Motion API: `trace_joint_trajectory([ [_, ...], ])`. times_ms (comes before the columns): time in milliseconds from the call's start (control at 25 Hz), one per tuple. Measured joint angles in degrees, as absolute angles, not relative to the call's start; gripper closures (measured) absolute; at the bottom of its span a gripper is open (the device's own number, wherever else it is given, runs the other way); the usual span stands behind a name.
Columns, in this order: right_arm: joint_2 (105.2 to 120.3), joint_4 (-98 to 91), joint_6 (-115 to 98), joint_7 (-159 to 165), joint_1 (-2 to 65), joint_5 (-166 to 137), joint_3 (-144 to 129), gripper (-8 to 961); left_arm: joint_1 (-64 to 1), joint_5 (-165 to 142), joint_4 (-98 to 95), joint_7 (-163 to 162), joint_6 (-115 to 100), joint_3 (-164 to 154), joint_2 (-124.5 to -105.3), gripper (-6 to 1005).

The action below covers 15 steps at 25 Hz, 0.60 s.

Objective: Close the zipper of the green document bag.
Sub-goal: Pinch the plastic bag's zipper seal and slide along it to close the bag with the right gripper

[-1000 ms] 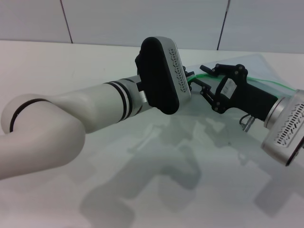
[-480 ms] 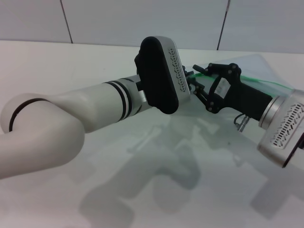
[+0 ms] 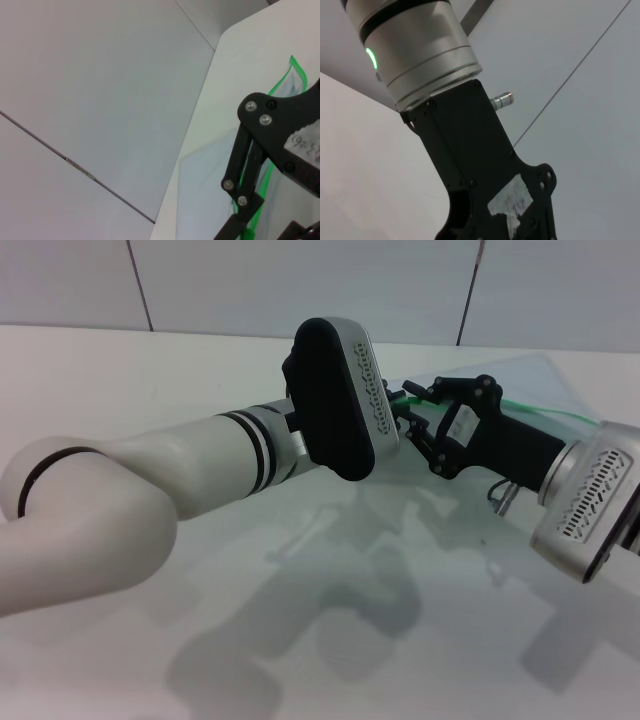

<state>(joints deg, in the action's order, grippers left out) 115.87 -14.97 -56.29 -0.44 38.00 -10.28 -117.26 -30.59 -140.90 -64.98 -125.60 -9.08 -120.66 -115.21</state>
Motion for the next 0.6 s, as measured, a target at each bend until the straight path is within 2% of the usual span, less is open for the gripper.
trace_joint_trajectory([
  [600, 115.97, -15.22, -56.25, -0.45, 37.63, -10.40, -116.97, 797, -30.67, -140.89, -65.10, -125.60, -9.05, -120.68, -115.22, 944],
])
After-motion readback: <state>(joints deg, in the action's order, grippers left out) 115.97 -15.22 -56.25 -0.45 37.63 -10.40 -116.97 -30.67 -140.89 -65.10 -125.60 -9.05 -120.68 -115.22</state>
